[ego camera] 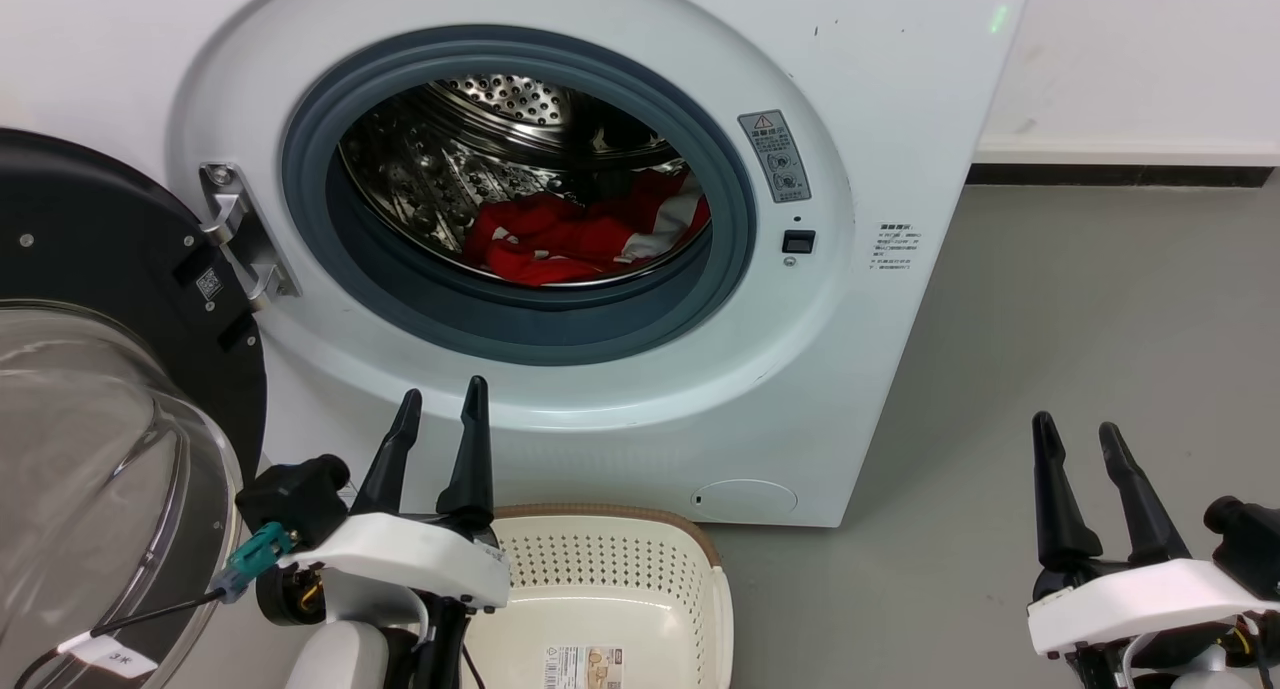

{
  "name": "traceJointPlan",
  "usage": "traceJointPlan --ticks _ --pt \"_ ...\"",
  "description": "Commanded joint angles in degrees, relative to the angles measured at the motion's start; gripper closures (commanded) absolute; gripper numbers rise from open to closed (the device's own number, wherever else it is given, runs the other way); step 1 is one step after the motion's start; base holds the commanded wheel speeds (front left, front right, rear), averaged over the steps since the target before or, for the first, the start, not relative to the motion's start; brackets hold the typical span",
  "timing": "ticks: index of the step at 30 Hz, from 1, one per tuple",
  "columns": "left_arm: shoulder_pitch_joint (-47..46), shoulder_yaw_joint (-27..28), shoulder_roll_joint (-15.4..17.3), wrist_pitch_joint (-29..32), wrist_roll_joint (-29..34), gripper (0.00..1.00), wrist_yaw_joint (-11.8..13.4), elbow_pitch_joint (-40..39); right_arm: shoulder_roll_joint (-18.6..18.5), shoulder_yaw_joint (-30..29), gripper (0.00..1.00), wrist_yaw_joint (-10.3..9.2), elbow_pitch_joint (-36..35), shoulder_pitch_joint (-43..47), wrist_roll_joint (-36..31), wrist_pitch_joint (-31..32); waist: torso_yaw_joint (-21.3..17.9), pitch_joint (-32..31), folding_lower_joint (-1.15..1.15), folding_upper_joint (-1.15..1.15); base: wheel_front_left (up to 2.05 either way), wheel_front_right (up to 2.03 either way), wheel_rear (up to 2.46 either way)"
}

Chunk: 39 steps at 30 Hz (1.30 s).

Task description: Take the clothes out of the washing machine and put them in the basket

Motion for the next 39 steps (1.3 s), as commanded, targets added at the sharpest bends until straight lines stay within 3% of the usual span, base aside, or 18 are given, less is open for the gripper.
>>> traceJointPlan --ticks 1,8,39 --pt "-1.2 -0.27 0.22 -0.52 1.8 0.0 0.26 -0.39 0.01 0.12 0.0 0.0 -0.83 0.12 -1.86 -0.47 0.05 -0.04 0.0 0.0 0.0 0.0 0.0" --pt "-0.51 -1.41 0.52 -1.92 8.03 0.0 1.02 -0.06 0.02 0.01 0.0 0.0 -1.5 0.84 -8.46 -0.91 0.49 -0.27 0.0 0.0 0.0 0.0 0.0" --pt "-0.59 -2.96 0.48 -5.72 22.36 0.0 3.17 1.56 0.06 -0.23 0.0 -0.01 -2.53 2.21 -22.62 -1.4 1.19 -0.12 0.0 0.0 0.0 0.0 0.0"
